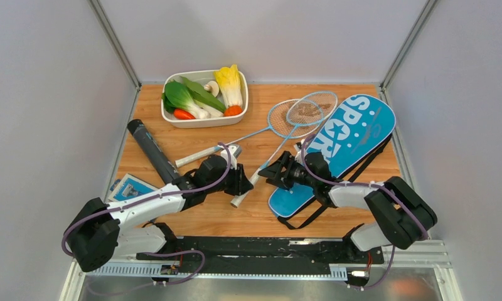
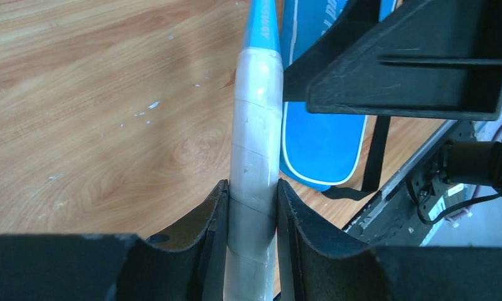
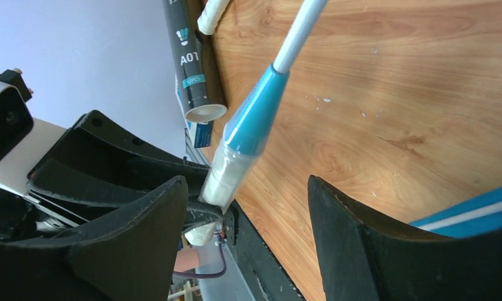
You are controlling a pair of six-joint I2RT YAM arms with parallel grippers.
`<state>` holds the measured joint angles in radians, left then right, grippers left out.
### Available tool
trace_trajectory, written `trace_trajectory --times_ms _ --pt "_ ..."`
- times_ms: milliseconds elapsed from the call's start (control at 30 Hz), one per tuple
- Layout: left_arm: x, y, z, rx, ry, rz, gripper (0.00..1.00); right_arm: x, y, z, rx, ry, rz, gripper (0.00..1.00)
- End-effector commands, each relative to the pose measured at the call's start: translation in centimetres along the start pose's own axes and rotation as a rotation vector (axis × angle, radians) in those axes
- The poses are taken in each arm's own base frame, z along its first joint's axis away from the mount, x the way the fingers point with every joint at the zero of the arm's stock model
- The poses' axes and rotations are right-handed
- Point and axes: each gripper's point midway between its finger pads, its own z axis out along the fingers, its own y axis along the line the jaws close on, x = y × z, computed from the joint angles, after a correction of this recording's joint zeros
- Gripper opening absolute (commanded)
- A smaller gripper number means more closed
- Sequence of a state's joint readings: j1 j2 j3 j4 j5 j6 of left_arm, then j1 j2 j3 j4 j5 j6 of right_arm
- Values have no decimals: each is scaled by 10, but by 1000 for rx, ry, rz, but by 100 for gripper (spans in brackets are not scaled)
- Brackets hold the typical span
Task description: Pack up the badminton gear
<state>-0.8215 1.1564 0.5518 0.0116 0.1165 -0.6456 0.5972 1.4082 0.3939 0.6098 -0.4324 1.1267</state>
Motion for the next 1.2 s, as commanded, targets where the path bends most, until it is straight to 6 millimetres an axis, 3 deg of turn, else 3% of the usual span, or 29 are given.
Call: trace_trajectory --times_ms 0,333,600,667,800,833,900,967,1033,1167 --pt "-30 -34 -4 141 -125 -2 0 -13 50 7 -189 -17 -9 69" --pt "-34 -49 -8 233 -170 -28 0 -21 55 11 -186 -50 -5 50" --pt "-39 -60 -16 309 -229 -45 0 -25 52 10 -151 -86 23 49" --pt "-39 -61 -17 315 -229 -47 0 -26 52 8 -146 -100 23 40" --pt "-35 -59 -14 308 -214 -48 2 -31 55 3 -133 -139 0 7" --pt "-34 -59 -14 302 -209 -44 6 -33 55 1 -127 -144 -15 2" --pt "-34 -57 -16 283 -199 -27 33 -37 58 -3 -110 -147 -47 0" --pt "-37 -56 -19 257 -191 6 51 -47 60 -12 -94 -163 -74 0" --pt "-41 -55 -24 235 -186 48 62 -59 66 -28 -82 -197 -129 0" --pt "-50 -52 -34 178 -185 119 69 -83 65 -67 16 -281 -225 0"
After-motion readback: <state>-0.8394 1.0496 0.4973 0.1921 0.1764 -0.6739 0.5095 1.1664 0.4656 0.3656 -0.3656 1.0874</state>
